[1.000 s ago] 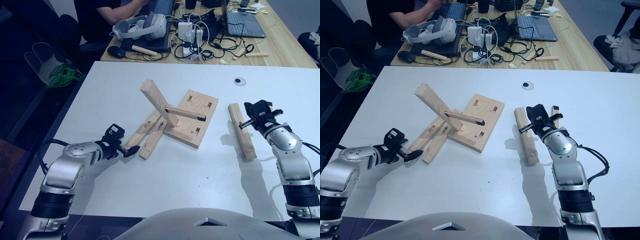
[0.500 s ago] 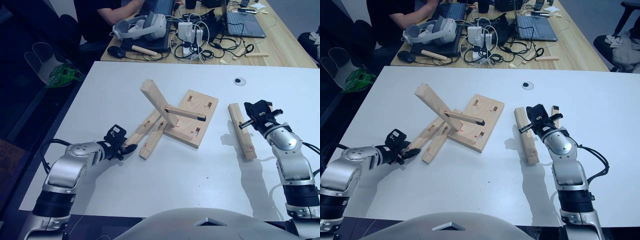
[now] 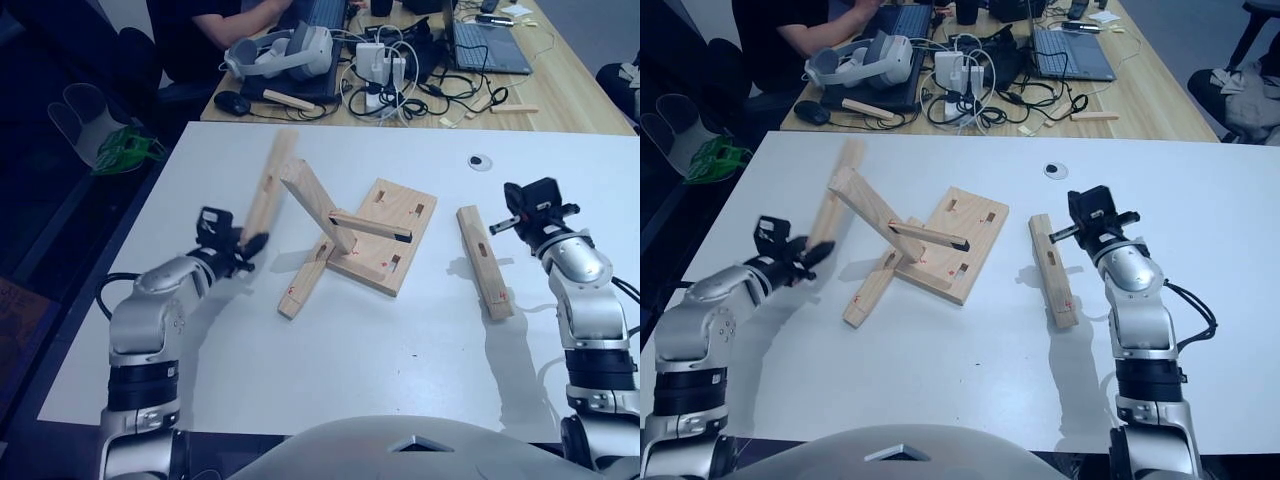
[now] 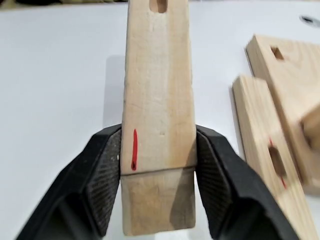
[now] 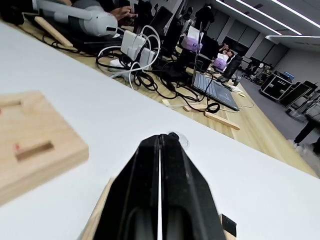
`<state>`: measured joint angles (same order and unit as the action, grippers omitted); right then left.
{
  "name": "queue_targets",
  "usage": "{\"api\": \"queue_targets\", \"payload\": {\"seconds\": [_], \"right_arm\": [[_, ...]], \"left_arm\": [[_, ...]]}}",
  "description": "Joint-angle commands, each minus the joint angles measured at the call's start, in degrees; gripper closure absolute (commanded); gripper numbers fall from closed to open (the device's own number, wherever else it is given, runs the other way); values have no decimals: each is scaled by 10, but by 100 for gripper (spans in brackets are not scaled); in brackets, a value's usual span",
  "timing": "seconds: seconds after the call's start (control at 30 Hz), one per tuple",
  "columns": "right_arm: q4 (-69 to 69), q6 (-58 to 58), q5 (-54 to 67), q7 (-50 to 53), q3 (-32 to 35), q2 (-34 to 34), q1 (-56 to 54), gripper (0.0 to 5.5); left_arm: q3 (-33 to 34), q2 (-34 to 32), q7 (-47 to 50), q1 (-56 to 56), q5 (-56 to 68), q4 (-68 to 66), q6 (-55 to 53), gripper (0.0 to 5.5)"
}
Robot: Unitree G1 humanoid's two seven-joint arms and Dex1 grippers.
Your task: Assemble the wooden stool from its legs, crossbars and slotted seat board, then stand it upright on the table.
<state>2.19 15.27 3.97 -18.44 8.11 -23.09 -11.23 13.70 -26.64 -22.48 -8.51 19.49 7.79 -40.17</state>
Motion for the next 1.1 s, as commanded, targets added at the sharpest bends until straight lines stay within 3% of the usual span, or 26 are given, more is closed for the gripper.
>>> {"api": "queue_targets", "payload": {"seconds": [0.03,0.1,0.27,0.4,0.63,0.73,0.93,1.03,1.1], "right_arm": [[9,48,100,-2,55,31,-64,550],[26,81,158,-12,72,39,-96,519],[100,212,357,-60,91,36,-199,436],[158,298,512,-64,94,43,-247,372],[192,337,641,-66,74,33,-293,255],[192,328,639,-62,62,34,-300,202],[180,278,603,9,44,86,-305,106],[162,250,578,49,44,110,-310,51],[151,234,570,71,50,122,-314,44]], "left_arm": [[60,-9,40,-115,-4,-61,95,345],[78,-34,30,-183,3,-100,131,346],[58,-75,-109,-321,79,-99,155,346],[9,-89,-235,-318,215,3,40,346],[-53,-102,-314,-263,299,82,-54,346],[-69,-74,-266,-270,242,78,-3,346],[-188,-41,-173,-224,-10,89,207,346],[-201,-22,-127,-219,-75,71,263,346],[-200,-14,-108,-223,-101,54,278,346]]}}
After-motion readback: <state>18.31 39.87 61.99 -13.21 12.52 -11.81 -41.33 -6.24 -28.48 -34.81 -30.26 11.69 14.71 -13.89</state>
